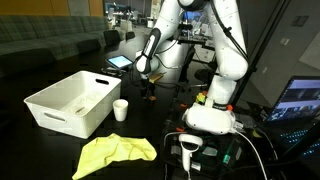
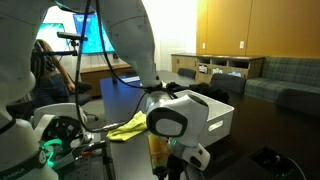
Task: Pick up the two cloths and put them in the box, then pick up the seal tape and marker and put them in the cup
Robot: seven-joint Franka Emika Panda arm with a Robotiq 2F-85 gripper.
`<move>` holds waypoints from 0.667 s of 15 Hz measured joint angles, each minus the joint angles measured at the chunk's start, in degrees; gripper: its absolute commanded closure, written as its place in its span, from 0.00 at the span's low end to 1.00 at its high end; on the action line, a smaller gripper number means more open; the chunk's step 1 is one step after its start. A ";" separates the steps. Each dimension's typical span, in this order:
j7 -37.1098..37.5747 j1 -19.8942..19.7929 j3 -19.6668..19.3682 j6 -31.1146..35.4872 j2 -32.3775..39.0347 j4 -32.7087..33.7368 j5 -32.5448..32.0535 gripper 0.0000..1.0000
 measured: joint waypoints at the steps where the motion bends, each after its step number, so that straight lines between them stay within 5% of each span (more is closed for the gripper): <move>1: 0.07 0.00 0.01 -0.27 0.01 -0.11 0.00 0.00; 10: 0.62 0.00 0.06 -1.46 0.08 -1.36 0.00 0.00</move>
